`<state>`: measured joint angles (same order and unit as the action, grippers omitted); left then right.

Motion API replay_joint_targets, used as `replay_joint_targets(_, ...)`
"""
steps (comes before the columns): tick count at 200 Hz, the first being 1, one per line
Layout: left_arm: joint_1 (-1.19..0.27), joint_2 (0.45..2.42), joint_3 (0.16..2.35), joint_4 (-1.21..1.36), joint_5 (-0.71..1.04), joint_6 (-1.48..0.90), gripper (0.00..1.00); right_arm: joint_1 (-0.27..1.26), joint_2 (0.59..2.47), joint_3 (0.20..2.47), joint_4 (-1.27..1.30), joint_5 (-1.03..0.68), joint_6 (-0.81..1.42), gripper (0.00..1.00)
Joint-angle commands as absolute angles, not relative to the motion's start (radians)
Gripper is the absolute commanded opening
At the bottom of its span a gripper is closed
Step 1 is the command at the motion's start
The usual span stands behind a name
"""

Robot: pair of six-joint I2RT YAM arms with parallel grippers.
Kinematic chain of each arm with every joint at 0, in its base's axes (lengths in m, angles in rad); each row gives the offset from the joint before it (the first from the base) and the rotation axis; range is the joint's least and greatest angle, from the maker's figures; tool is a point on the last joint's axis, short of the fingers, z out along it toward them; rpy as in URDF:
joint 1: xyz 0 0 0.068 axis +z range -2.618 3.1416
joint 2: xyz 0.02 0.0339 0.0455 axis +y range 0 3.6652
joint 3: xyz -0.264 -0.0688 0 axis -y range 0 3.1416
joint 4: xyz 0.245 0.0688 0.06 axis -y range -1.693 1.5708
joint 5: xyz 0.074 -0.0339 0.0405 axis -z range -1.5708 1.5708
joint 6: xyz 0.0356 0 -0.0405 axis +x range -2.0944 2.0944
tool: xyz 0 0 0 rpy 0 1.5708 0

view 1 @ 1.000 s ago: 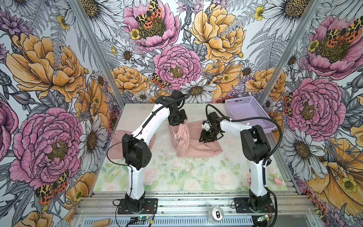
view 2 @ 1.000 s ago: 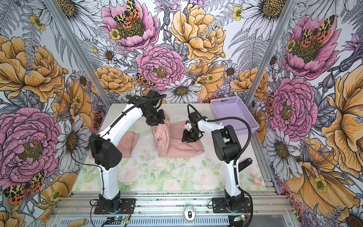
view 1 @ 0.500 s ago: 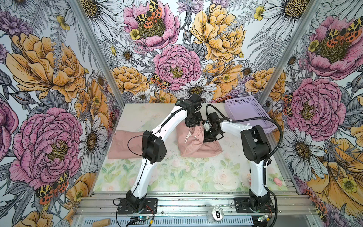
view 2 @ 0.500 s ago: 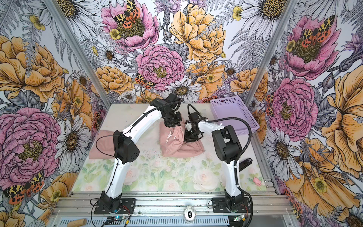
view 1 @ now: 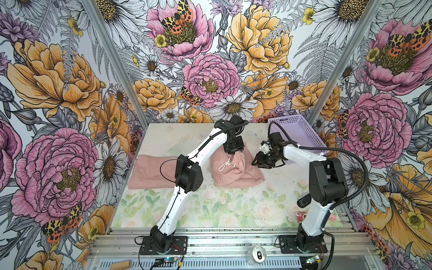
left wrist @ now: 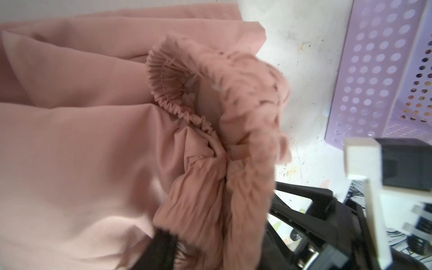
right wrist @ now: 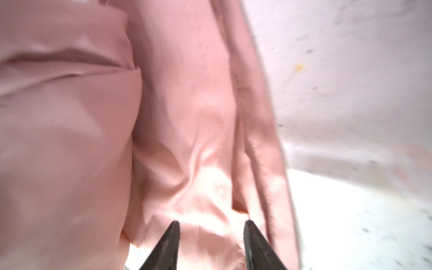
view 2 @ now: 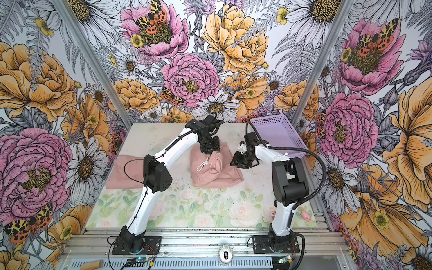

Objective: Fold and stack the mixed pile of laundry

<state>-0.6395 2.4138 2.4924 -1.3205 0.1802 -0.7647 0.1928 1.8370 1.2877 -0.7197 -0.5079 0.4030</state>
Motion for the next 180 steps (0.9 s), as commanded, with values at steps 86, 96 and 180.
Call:
replay_joint_targets(86,-0.586,2.253,2.458,-1.294,0.129,-0.701,0.86,0.240,1.684,1.396,-0.875,-0.348,0.411,0.49)
replay_joint_targets(96,-0.571,2.222,2.392,-1.280,0.123,-0.685,0.86,0.263,1.717,1.417,-0.873,-0.345,0.411,0.49)
replay_joint_targets(180,-0.502,2.009,1.825,-1.000,0.142,-0.678,0.86,0.322,1.819,1.366,-0.866,-0.207,0.404,0.32)
